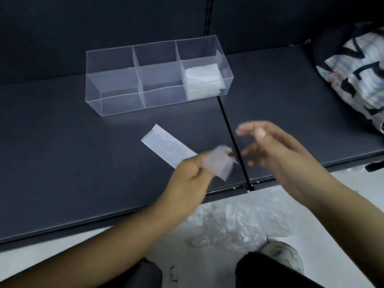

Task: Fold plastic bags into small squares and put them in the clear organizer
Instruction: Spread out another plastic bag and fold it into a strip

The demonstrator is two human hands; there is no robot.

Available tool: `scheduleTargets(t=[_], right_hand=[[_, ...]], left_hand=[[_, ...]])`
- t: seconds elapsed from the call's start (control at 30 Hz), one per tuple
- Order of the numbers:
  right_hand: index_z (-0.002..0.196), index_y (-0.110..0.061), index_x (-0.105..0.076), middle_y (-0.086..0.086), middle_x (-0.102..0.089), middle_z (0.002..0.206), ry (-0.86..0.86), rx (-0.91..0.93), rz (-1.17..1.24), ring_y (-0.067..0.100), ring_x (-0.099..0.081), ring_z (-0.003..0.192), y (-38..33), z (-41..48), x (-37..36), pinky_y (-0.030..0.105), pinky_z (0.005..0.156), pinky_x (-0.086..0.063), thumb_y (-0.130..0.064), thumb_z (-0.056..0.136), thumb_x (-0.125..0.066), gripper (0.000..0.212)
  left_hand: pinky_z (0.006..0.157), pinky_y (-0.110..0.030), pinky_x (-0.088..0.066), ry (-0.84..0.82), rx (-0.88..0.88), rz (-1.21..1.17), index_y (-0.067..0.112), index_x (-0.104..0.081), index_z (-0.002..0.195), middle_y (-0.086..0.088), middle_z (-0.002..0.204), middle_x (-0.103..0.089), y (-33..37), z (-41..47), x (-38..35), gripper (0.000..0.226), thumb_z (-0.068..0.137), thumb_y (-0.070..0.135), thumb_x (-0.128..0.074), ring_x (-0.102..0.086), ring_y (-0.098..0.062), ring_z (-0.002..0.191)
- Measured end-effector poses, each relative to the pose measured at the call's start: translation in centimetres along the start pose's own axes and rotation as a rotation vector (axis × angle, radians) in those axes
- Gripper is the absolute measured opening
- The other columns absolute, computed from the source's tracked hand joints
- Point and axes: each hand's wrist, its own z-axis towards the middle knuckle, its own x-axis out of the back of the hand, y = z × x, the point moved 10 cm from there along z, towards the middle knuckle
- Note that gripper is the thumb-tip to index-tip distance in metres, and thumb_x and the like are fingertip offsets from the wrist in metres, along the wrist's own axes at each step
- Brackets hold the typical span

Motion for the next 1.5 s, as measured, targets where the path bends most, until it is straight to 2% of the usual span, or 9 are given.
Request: scheduleTargets(t=[0.07, 0.13, 0.3, 0.7, 0.93, 1.03, 1.17, 1.33, 1.5], right_hand=[[0.126, -0.022, -0.057, -0.008, -0.065, 0.121, -0.201, -0.005, -0.018, 0.014, -0.057, 0.072, 0.4, 2.0, -2.2, 0.024, 0.068, -0.050, -0.062, 0.086, -0.039, 0.059], [0.121, -0.026, -0.060, -0.008, -0.071, 0.099, -0.398, -0.086, -0.075, 0.013, -0.054, 0.064, 2.2, 2.9, -5.0, 0.023, 0.065, -0.047, -0.062, 0.087, -0.033, 0.056], [0.099, -0.020, -0.068, -0.004, -0.067, 0.069, -0.304, -0.121, -0.373, 0.008, -0.058, 0.058, 5.9, 4.5, -5.1, 0.021, 0.058, -0.049, -0.027, 0.090, -0.066, 0.011], [0.087, -0.011, -0.066, 0.001, -0.067, 0.059, 0.004, -0.240, -0.341, 0.009, -0.052, 0.040, 8.0, 3.9, -1.8, 0.019, 0.038, -0.041, -0.009, 0.085, -0.069, 0.004], [0.092, -0.012, -0.065, 0.005, -0.072, 0.071, -0.017, -0.293, -0.325, 0.013, -0.060, 0.047, 8.4, 4.2, -1.8, 0.021, 0.040, -0.043, -0.009, 0.083, -0.072, 0.011], [0.093, -0.013, -0.065, 0.006, -0.072, 0.071, -0.019, -0.315, -0.311, 0.018, -0.061, 0.051, 8.5, 4.2, -1.7, 0.025, 0.043, -0.045, -0.011, 0.083, -0.072, 0.012], [0.098, -0.014, -0.066, 0.010, -0.069, 0.071, -0.023, -0.380, -0.255, 0.018, -0.062, 0.055, 8.5, 3.7, -1.6, 0.026, 0.049, -0.046, -0.017, 0.088, -0.067, 0.010], [0.105, -0.006, -0.065, 0.007, -0.074, 0.086, -0.070, -0.497, 0.027, 0.014, -0.062, 0.053, 7.7, 1.8, -2.4, 0.021, 0.047, -0.046, -0.019, 0.088, -0.066, 0.021], [0.116, -0.016, -0.059, 0.000, -0.075, 0.100, -0.111, -0.323, -0.088, 0.013, -0.064, 0.055, 4.4, 2.2, -2.1, 0.019, 0.047, -0.048, -0.017, 0.088, -0.066, 0.029]], left_hand=[[0.100, -0.032, -0.048, -0.019, 0.075, -0.197, 0.014, -0.063, 0.122, -0.006, 0.113, -0.071, -0.1, 0.7, 1.2, 0.036, 0.096, 0.033, -0.046, -0.066, -0.016, 0.108], [0.103, -0.039, -0.046, -0.055, 0.147, -0.385, 0.010, -0.062, 0.120, -0.011, 0.116, -0.069, -0.6, 1.4, 2.2, 0.043, 0.094, 0.037, -0.042, -0.063, -0.022, 0.113], [0.090, -0.034, -0.055, 0.032, 0.240, -0.512, 0.006, -0.060, 0.119, -0.014, 0.114, -0.070, -3.2, 3.1, 5.6, 0.034, 0.103, 0.024, -0.037, -0.065, -0.023, 0.109], [0.054, -0.018, -0.054, 0.392, 0.279, 0.046, 0.008, -0.071, 0.079, -0.009, 0.074, -0.072, -5.8, 6.0, 12.9, 0.008, 0.084, 0.013, -0.073, -0.068, -0.014, 0.056], [0.080, -0.032, -0.054, 0.584, -0.129, 0.604, 0.009, -0.065, 0.108, -0.002, 0.092, -0.065, -0.2, 3.5, 14.2, 0.019, 0.088, 0.009, -0.065, -0.064, -0.016, 0.078], [0.098, -0.023, -0.039, 0.260, -0.462, 0.824, 0.009, -0.063, 0.117, -0.004, 0.115, -0.061, 1.5, 0.5, 6.7, 0.032, 0.091, 0.026, -0.057, -0.055, -0.018, 0.105], [0.112, -0.015, -0.014, -0.140, -0.453, 1.046, 0.005, -0.046, 0.139, -0.006, 0.141, -0.049, -2.3, -2.1, -0.1, 0.076, 0.086, 0.059, -0.051, -0.037, -0.014, 0.131], [0.096, -0.033, -0.050, 0.066, -0.526, 1.018, 0.002, -0.065, 0.120, -0.008, 0.121, -0.066, -1.3, -1.7, 0.9, 0.049, 0.078, 0.024, -0.078, -0.063, -0.023, 0.110], [0.065, -0.034, -0.056, 0.130, -0.441, 0.834, 0.015, -0.071, 0.114, -0.005, 0.087, -0.074, -0.1, -0.6, 3.1, 0.031, 0.094, 0.030, -0.053, -0.069, -0.023, 0.075]])
